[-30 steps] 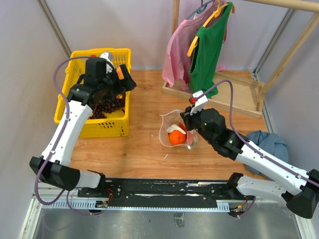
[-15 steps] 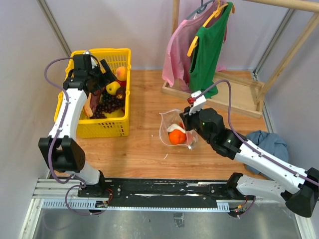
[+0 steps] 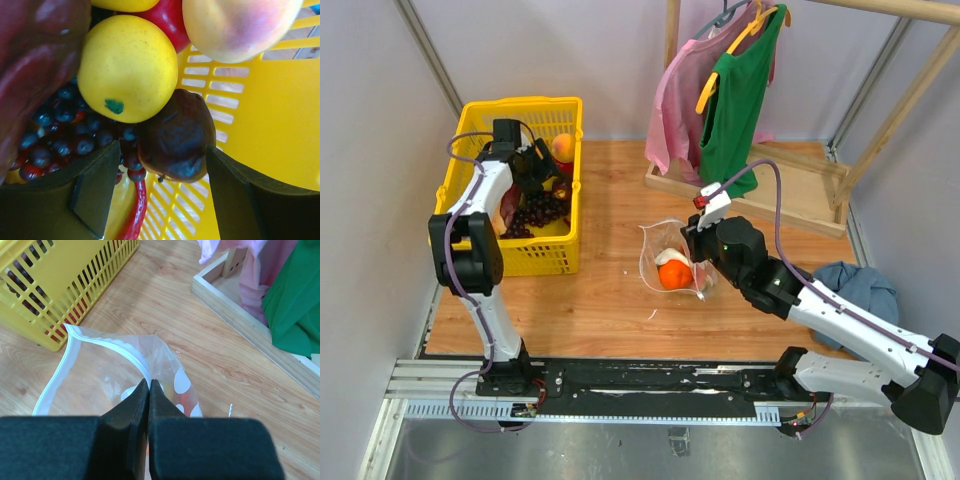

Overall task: Place the food in the zip-top bag and seal the zipper
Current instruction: Pick up the fake fruit from the bin.

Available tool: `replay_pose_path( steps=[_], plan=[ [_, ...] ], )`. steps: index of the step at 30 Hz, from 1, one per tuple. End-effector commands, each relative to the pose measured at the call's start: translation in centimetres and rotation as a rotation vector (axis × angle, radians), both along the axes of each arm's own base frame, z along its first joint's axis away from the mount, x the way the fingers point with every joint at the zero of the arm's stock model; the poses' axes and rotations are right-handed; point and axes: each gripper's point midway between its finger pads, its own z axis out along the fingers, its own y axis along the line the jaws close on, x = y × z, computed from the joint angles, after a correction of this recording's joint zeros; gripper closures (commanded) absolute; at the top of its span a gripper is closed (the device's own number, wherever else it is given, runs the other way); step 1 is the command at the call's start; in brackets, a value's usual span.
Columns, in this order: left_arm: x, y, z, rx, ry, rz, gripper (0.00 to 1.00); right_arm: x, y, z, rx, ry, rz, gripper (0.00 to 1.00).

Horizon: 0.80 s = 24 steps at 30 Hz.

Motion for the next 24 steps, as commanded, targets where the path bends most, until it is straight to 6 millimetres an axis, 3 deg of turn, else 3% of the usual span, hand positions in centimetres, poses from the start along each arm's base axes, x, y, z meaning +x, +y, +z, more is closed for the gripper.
replay_pose_path(
  steps=[1,11,24],
  plan=[
    [2.0,-1.5,0.4,-0.074,-0.048,-0.071,0.28,0.8,-0.6,-0.1,-0.014,-0.014,-0.032,0.99],
    [3.3,-2.8,-3.8,-0.146,0.022,-0.112,0.21,0.9,-0.4,-0.6,-0.032,-0.006,-0.03,0.99],
    [1.2,-5.3,-6.8,-0.188,0.101,-0.193,0.15,1.0,-0.1,-0.9,-0.029,0.002,-0.02,0.99]
  ],
)
